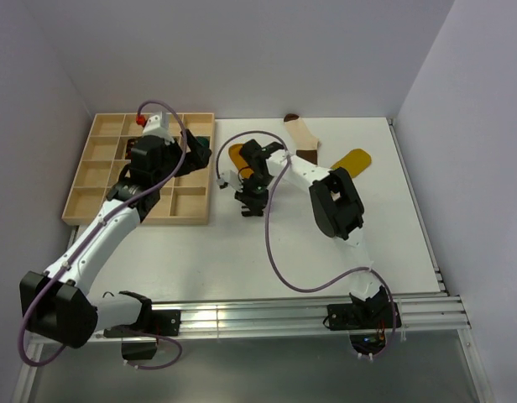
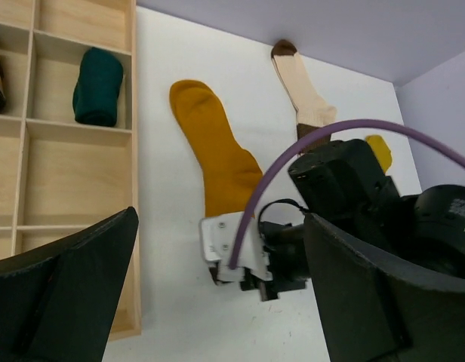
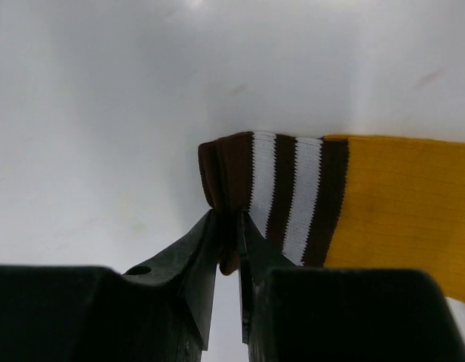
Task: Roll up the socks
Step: Roll the sock at the center of the board.
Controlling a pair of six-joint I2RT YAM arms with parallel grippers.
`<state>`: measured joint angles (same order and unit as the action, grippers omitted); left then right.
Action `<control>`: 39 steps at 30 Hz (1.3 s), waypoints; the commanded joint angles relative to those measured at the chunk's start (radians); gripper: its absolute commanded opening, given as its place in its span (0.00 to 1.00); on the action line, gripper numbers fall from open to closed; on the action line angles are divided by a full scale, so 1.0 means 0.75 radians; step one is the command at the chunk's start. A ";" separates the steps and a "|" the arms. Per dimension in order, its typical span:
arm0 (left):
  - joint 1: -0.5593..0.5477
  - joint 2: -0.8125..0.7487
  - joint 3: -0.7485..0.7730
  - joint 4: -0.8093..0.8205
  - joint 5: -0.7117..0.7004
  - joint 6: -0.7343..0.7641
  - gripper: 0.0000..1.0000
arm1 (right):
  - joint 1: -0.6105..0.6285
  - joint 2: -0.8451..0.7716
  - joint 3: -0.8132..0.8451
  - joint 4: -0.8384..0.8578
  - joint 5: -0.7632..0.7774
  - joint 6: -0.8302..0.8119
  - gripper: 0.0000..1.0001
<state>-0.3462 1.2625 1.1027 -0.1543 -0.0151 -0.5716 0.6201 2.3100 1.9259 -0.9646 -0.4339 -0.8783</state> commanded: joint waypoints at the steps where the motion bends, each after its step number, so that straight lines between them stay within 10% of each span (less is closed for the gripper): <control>1: -0.005 -0.118 -0.130 0.195 0.071 -0.035 0.95 | -0.047 -0.183 -0.142 -0.162 -0.233 0.071 0.21; 17: -0.483 -0.301 -0.730 0.688 -0.051 0.101 0.76 | -0.252 -0.117 -0.333 -0.643 -0.724 0.026 0.24; 39: -0.770 0.425 -0.542 0.834 -0.346 0.277 0.72 | -0.318 0.039 -0.161 -0.461 -0.534 0.318 0.25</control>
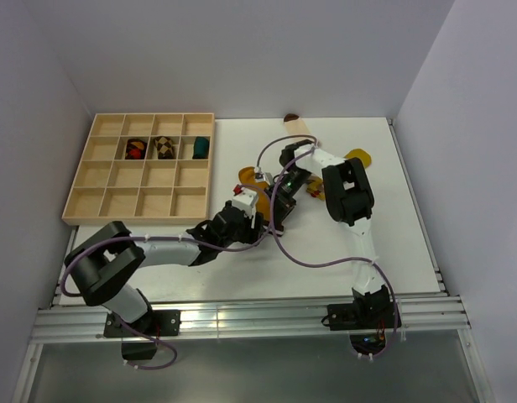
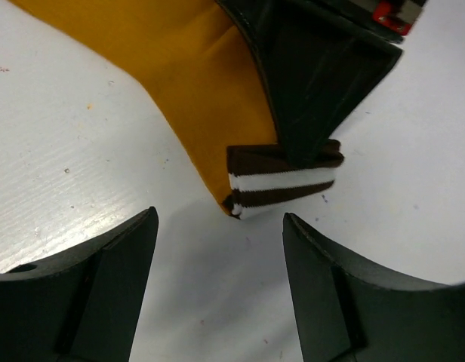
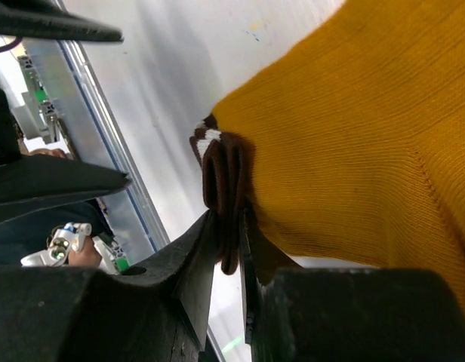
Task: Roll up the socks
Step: Roll the sock at the center of the board.
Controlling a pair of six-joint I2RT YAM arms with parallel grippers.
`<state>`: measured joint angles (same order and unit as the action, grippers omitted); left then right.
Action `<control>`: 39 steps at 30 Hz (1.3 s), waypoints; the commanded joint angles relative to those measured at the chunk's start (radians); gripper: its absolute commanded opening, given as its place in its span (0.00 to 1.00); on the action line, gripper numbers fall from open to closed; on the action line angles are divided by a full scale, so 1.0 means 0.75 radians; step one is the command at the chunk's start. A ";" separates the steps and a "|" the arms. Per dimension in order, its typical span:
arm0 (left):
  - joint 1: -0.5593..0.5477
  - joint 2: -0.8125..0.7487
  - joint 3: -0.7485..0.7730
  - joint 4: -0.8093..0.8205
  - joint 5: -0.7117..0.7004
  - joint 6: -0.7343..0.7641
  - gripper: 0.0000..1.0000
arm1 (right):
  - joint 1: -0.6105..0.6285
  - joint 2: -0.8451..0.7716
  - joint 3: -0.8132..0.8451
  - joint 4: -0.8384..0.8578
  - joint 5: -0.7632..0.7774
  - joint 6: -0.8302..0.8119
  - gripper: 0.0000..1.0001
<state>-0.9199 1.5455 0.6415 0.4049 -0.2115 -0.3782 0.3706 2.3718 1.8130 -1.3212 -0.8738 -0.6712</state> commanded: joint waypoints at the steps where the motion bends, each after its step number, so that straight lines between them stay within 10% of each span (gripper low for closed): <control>1: -0.005 0.068 0.079 0.090 -0.090 0.016 0.73 | 0.017 -0.041 -0.006 0.015 0.060 0.038 0.25; 14: 0.001 0.189 0.047 0.241 -0.006 -0.034 0.74 | 0.109 -0.023 0.123 0.021 0.104 0.069 0.25; 25: 0.036 0.251 0.010 0.276 0.039 -0.074 0.56 | 0.109 0.010 0.195 0.078 0.167 0.124 0.25; 39: 0.116 0.236 -0.002 0.305 0.084 -0.154 0.66 | 0.121 0.067 0.209 0.091 0.228 0.138 0.26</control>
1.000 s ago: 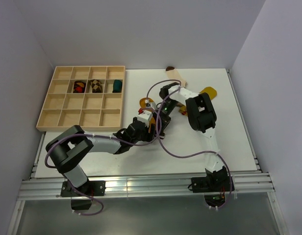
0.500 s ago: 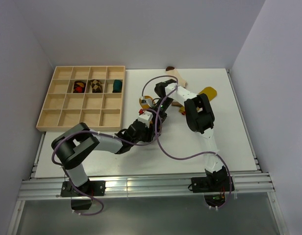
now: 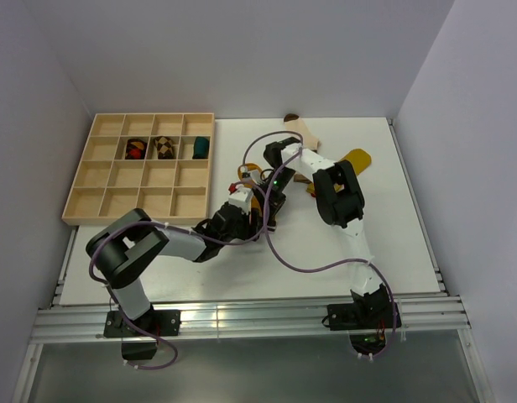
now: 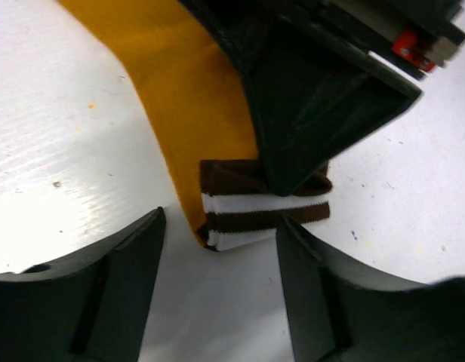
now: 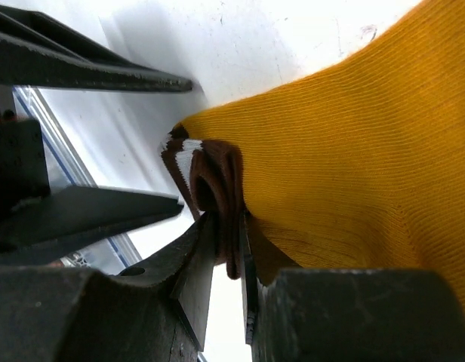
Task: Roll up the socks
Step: Roll the sock at the center of the board.
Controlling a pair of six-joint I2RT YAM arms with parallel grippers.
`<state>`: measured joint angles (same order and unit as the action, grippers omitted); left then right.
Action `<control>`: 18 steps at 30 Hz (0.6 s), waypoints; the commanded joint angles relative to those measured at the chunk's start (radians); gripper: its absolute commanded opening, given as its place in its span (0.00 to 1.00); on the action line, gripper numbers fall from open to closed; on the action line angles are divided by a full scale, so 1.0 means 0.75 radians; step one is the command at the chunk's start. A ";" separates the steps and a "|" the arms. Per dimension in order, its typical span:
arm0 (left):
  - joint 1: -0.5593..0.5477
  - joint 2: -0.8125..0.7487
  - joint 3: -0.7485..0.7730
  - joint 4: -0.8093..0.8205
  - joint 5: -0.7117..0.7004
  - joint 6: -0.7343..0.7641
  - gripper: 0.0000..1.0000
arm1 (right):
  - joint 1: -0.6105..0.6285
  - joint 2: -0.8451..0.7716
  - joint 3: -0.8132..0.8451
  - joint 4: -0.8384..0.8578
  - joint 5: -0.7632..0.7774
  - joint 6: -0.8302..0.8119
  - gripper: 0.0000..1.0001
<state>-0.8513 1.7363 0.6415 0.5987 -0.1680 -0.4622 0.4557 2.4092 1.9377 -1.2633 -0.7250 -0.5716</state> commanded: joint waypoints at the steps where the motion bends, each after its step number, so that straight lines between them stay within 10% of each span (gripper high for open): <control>1: 0.030 -0.010 0.020 0.018 0.007 -0.044 0.64 | 0.010 0.017 0.045 0.013 0.030 0.005 0.26; 12: 0.043 0.100 0.122 -0.090 0.021 -0.071 0.51 | 0.020 -0.001 0.045 0.017 0.038 0.007 0.27; 18: 0.043 0.170 0.173 -0.260 0.015 -0.122 0.05 | 0.018 -0.162 -0.100 0.201 0.075 0.093 0.52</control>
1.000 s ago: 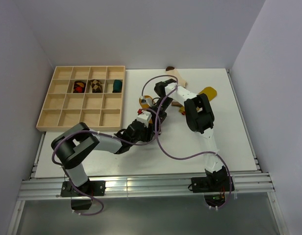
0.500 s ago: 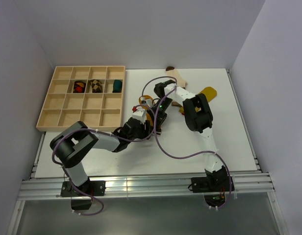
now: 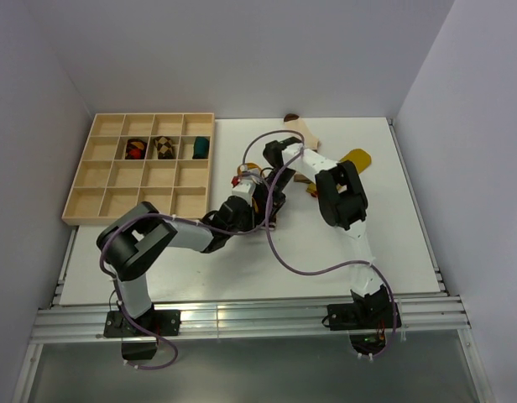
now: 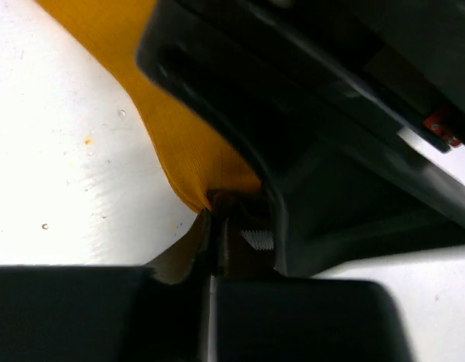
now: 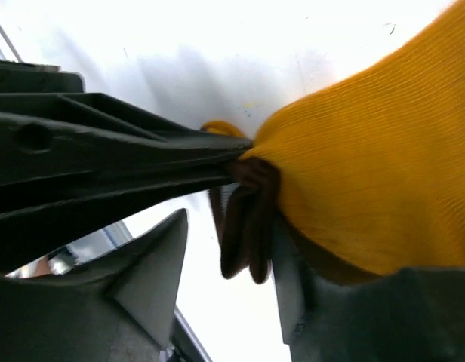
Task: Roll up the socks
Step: Roll the sock at the center of the board.
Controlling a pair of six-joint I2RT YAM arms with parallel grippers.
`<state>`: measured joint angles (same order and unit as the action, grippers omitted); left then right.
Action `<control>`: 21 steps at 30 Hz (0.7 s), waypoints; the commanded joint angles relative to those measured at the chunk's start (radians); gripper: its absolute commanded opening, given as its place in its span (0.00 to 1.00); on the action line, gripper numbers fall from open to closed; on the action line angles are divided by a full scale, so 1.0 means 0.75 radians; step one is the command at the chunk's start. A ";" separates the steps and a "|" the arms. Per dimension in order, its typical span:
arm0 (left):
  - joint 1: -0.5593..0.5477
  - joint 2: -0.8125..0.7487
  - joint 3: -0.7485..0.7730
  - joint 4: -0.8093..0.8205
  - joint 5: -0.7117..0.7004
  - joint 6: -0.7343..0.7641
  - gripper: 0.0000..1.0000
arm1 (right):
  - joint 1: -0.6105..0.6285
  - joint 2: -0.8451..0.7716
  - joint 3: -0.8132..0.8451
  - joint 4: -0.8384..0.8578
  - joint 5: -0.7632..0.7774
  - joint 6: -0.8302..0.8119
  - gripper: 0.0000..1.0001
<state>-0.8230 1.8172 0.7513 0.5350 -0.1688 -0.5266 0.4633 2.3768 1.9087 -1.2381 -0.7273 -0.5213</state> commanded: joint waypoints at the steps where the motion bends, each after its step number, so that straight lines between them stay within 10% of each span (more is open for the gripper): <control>1: 0.003 0.064 0.023 -0.186 0.041 -0.040 0.00 | 0.000 -0.144 -0.082 0.210 0.074 0.032 0.56; 10: 0.005 -0.001 0.084 -0.529 0.157 -0.110 0.00 | -0.237 -0.444 -0.332 0.452 -0.018 0.151 0.61; 21: 0.036 -0.030 0.336 -1.130 0.403 -0.232 0.00 | -0.303 -1.260 -1.205 1.113 0.221 -0.074 0.58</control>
<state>-0.8059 1.8008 0.9829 -0.0284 0.0479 -0.6682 0.1917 1.5341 1.1011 -0.5915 -0.6090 -0.4881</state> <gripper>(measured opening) 0.035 0.584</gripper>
